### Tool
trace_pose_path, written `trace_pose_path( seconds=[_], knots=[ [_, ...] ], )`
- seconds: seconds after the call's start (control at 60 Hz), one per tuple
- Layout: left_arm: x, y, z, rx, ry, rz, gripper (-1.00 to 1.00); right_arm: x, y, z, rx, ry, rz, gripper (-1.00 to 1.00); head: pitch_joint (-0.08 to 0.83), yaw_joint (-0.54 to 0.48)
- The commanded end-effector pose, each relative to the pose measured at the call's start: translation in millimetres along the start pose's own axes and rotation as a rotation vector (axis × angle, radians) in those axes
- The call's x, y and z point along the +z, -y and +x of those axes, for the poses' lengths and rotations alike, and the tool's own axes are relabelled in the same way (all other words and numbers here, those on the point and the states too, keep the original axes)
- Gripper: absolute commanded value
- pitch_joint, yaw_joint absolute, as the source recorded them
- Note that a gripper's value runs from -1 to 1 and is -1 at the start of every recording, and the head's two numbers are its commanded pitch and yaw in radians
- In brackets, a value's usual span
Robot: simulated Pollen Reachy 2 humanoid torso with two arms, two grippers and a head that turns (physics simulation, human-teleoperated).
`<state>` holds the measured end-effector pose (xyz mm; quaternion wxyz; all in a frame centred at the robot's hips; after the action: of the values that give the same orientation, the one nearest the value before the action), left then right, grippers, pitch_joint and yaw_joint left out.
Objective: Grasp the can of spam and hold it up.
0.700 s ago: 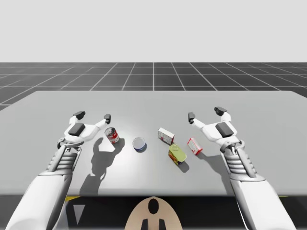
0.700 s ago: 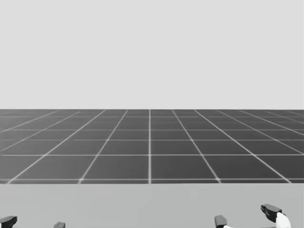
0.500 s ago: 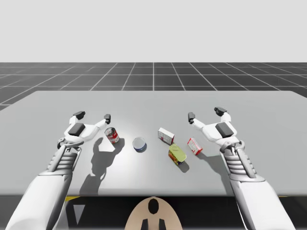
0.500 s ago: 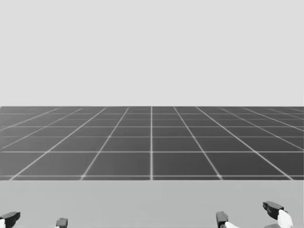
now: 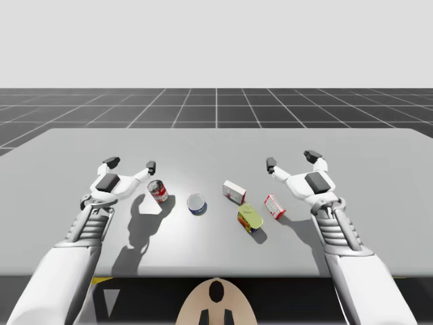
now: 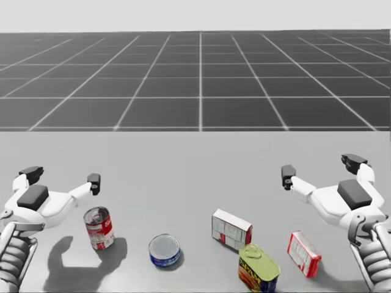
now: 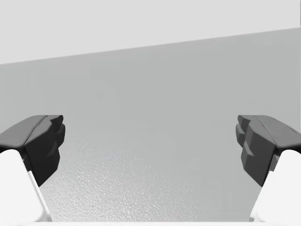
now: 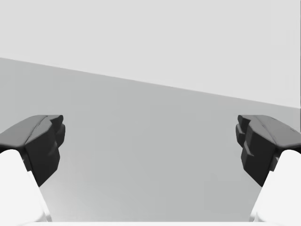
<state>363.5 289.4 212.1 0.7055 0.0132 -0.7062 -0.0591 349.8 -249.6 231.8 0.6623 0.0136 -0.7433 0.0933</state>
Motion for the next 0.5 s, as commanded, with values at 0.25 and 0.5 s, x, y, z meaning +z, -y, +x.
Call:
trace_pose_path(
  seconds=[0.25,0.5],
  knots=[
    [0.4,-1.9,3.3,0.008,0.021,-0.004,-1.00,-0.2,0.0,0.7,0.009,0.001,0.003,-1.00,0.586,-0.07],
    [3.5,-1.0,8.4,0.016,0.041,-0.007,-1.00,-0.8,-0.4,-0.6,0.007,-0.004,0.003,-1.00,0.700,-0.19]
  ],
)
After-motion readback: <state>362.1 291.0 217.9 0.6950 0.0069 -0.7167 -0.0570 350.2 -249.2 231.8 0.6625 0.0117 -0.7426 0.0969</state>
